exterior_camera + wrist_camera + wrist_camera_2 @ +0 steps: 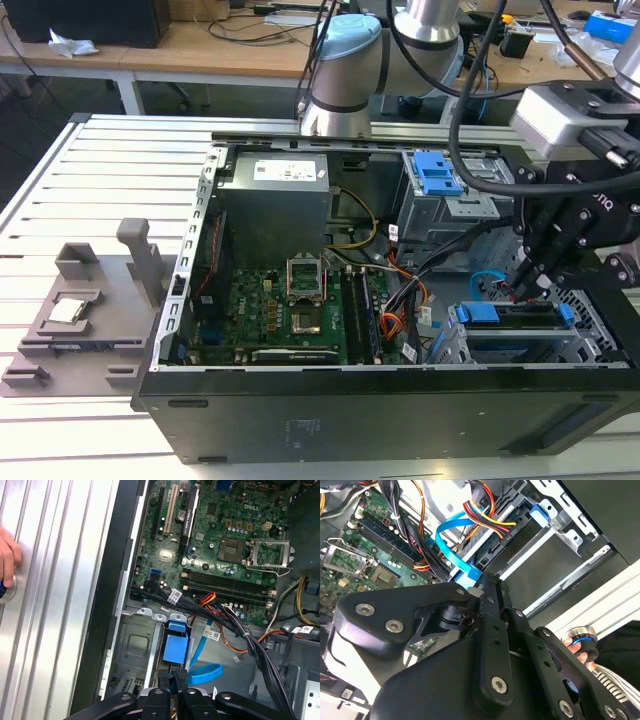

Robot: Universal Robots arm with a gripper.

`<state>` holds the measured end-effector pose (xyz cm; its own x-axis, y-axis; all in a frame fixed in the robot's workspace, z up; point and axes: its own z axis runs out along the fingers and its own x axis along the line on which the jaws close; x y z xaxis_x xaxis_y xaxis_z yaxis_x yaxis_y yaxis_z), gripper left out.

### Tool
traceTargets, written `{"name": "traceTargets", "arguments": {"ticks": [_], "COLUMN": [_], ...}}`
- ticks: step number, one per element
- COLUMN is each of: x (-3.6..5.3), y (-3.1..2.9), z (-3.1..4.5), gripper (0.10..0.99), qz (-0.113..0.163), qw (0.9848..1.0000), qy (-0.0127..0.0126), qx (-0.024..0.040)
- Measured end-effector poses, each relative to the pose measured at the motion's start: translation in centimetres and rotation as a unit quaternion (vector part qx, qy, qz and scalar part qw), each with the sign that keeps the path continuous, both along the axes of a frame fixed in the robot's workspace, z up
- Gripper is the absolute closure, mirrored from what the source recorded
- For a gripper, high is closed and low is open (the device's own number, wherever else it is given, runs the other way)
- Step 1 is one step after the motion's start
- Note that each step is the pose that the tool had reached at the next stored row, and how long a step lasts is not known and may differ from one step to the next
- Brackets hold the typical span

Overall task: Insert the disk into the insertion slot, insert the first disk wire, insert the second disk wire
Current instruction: 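Insert the second disk wire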

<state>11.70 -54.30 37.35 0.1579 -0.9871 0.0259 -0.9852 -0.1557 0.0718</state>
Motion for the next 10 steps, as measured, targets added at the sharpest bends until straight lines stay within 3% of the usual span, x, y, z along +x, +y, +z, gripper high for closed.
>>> {"name": "traceTargets", "arguments": {"ticks": [6, 10], "x": [0.0, 0.0], "y": [0.0, 0.0], "z": [-0.03, -0.04], "gripper": [0.925, 0.925], "qz": [-0.053, -0.089], "qw": [0.9986, 0.9961], "qy": [0.0, 0.0], "qx": [0.0, 0.0]}}
